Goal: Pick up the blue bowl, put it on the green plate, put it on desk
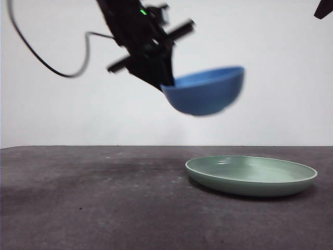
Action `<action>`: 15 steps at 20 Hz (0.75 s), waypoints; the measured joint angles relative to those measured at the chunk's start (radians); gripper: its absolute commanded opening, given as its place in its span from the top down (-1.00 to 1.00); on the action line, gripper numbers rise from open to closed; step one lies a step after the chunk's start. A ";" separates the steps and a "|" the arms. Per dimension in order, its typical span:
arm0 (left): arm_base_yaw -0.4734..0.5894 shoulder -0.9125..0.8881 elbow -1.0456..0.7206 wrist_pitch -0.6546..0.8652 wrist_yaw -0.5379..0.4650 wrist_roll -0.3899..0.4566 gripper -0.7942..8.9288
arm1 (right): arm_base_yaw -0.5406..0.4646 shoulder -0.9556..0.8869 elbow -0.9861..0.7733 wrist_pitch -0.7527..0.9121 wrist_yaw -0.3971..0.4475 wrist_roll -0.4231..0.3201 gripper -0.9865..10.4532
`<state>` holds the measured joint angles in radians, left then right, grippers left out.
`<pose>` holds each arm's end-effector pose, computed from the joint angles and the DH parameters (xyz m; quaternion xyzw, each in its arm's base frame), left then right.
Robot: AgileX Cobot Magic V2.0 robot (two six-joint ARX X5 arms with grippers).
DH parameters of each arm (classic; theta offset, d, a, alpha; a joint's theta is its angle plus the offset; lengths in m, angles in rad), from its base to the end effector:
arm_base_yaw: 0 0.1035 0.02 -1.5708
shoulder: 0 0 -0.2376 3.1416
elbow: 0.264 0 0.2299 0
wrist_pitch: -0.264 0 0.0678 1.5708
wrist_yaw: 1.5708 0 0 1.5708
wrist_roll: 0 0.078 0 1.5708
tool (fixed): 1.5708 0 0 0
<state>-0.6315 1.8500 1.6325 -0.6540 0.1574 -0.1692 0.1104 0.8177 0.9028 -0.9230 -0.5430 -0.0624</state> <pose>0.3224 -0.2509 0.2317 0.0280 0.4383 -0.3125 0.8423 0.1581 0.0581 0.2555 0.0603 0.3880 0.3054 0.8675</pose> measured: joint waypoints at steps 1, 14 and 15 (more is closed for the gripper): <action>-0.016 0.048 0.037 -0.015 0.000 -0.002 0.82 | 0.000 0.000 0.000 0.000 0.000 0.000 0.05; -0.087 0.375 0.269 -0.105 -0.002 -0.001 0.82 | 0.000 0.000 0.000 0.000 0.025 0.000 0.05; -0.086 0.376 0.269 -0.105 -0.002 -0.001 0.82 | 0.000 0.000 0.000 0.000 0.025 0.000 0.05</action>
<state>-0.7177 2.2261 1.9018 -0.7593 0.1558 -0.1703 0.1104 0.8177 0.9028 -0.9234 -0.5179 -0.0620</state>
